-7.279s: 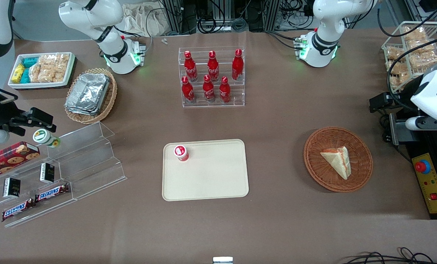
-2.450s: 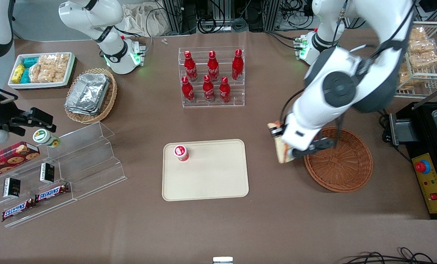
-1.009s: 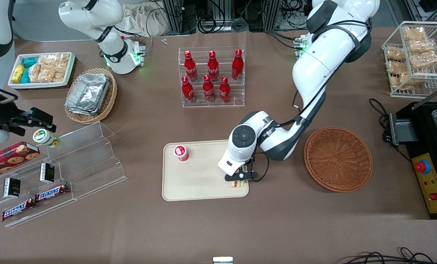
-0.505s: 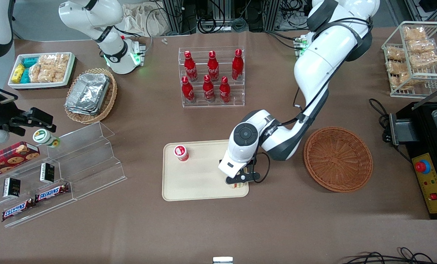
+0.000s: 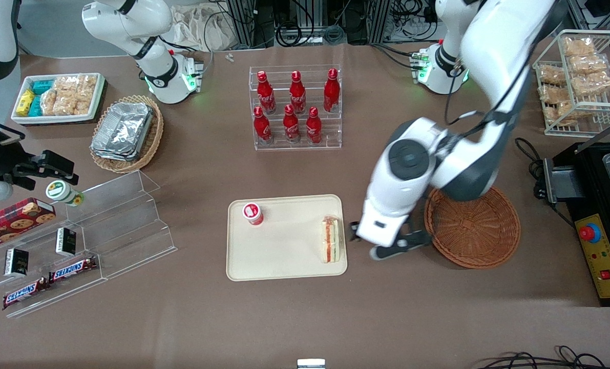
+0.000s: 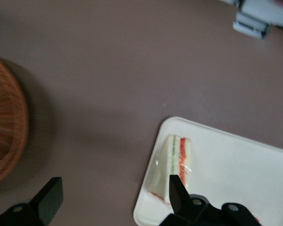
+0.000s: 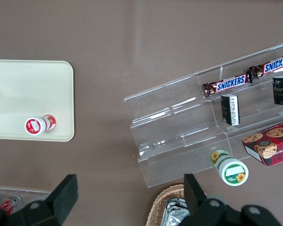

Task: Place sandwich from basket to tray

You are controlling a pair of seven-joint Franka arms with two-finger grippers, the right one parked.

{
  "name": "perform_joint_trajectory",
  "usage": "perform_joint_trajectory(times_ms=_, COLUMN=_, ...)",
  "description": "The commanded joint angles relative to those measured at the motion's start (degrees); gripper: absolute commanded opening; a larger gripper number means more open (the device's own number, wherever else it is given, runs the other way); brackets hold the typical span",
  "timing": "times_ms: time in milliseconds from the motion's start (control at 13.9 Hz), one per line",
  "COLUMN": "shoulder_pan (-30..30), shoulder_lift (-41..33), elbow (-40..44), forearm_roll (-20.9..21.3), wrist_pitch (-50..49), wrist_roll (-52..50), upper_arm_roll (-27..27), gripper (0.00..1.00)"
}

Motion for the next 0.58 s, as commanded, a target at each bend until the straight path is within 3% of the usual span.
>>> perform_joint_trajectory(times_ms=0, shoulder_pan=6.0, shoulder_lift=-11.4, elbow=-9.3, forearm_roll=-3.7, wrist_pitch=-2.6, wrist_roll=2.4, upper_arm_roll=0.0, gripper=1.0)
perform_joint_trajectory(times_ms=144, shoulder_pan=8.9, shoulder_lift=-15.2, elbow=-9.0, forearm_roll=-7.0, wrist_pitch=-8.0, wrist_roll=5.8, upper_arm_roll=0.1, gripper=1.0)
perform_joint_trajectory(times_ms=505, shoulder_pan=19.0, shoulder_lift=-21.5, elbow=-9.2, forearm_roll=-9.8, wrist_pitch=-19.2, wrist_roll=21.7, upper_arm_roll=0.0, gripper=1.0)
